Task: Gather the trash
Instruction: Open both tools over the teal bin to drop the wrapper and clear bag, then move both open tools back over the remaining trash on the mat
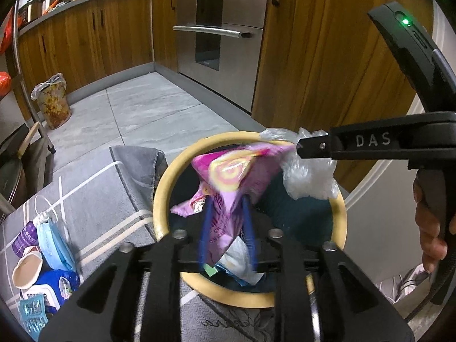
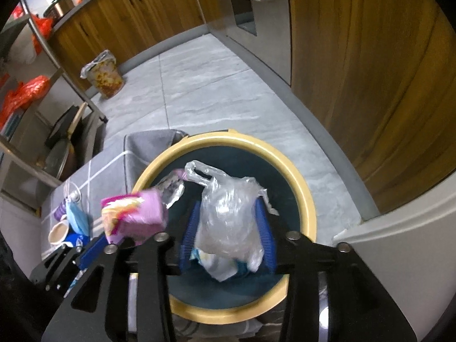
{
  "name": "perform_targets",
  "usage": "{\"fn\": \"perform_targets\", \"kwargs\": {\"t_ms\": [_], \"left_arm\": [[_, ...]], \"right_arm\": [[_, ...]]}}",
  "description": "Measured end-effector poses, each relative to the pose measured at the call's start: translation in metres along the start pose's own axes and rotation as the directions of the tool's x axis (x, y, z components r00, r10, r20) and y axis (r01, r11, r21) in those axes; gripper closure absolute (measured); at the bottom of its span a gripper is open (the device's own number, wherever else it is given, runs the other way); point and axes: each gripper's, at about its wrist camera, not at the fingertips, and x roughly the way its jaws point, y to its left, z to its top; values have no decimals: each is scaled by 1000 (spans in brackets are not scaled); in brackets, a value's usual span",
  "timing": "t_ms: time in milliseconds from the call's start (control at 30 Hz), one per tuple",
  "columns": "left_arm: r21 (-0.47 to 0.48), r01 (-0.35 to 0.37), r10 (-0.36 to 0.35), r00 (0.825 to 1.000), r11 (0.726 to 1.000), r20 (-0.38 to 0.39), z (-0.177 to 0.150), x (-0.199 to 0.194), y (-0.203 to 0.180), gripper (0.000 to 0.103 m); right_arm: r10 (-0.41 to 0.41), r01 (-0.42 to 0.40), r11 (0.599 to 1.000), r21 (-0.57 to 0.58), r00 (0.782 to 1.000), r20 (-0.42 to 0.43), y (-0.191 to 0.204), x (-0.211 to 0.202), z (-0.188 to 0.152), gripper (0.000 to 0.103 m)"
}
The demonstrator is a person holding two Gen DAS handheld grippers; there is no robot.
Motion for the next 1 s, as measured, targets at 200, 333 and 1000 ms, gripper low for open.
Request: {"fn": "perform_targets", "kwargs": {"t_ms": [200, 333, 1000], "left_arm": [[8, -24, 24, 1000, 1000, 6, -2, -7, 1, 36], [6, -49, 49, 999, 999, 23, -5, -17, 7, 12], [-21, -120, 121, 990, 993, 68, -41, -105, 62, 6]], "right_arm": [[30, -31, 998, 47, 999, 11, -2, -6, 2, 37], [38, -39, 998, 38, 999, 39, 6, -13, 2, 27], [64, -55, 994, -89, 992, 106, 79, -48, -16, 12]]}}
